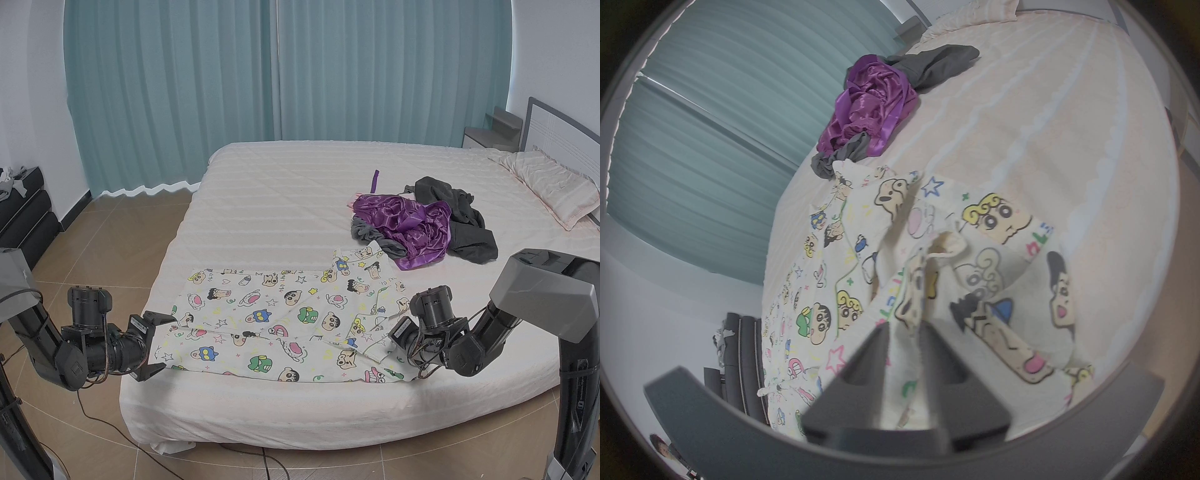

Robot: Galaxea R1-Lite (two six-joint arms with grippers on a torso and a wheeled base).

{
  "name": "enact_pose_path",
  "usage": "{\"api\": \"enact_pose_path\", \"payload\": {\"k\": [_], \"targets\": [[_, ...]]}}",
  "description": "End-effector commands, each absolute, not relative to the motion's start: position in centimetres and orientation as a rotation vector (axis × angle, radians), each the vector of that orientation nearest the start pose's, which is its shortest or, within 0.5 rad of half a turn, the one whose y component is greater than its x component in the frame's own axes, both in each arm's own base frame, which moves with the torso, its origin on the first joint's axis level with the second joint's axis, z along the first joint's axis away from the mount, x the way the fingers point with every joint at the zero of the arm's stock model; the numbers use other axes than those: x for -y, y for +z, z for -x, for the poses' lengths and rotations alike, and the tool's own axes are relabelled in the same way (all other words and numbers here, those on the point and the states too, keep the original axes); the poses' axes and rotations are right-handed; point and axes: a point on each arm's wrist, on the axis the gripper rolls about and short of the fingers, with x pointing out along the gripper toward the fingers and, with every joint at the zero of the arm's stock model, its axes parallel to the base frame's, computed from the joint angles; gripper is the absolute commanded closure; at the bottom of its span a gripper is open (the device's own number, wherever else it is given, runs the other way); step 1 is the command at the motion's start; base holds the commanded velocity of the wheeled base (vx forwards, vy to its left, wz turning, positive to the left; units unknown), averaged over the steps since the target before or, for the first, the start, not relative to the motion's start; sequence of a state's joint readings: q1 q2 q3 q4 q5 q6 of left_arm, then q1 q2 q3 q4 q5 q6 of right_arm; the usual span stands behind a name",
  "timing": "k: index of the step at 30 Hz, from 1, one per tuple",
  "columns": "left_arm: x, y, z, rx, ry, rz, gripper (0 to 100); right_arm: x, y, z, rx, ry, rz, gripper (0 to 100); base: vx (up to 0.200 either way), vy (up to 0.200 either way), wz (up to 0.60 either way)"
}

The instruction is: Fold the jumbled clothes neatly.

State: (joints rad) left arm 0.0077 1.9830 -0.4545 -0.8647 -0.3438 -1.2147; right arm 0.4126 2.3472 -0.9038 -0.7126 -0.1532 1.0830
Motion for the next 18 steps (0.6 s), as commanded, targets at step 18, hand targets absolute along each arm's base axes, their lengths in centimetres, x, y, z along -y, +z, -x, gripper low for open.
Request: {"api": "enact_pose_path", "payload": {"k": [18], "targets": [[0.5, 3.9, -28.3, -0.781, 0.125, 1.273, 0, -16.3, 5.7, -30.2, -0.794, -0.119, -0.756, 100, 0.0, 0.0, 0.0]]}}
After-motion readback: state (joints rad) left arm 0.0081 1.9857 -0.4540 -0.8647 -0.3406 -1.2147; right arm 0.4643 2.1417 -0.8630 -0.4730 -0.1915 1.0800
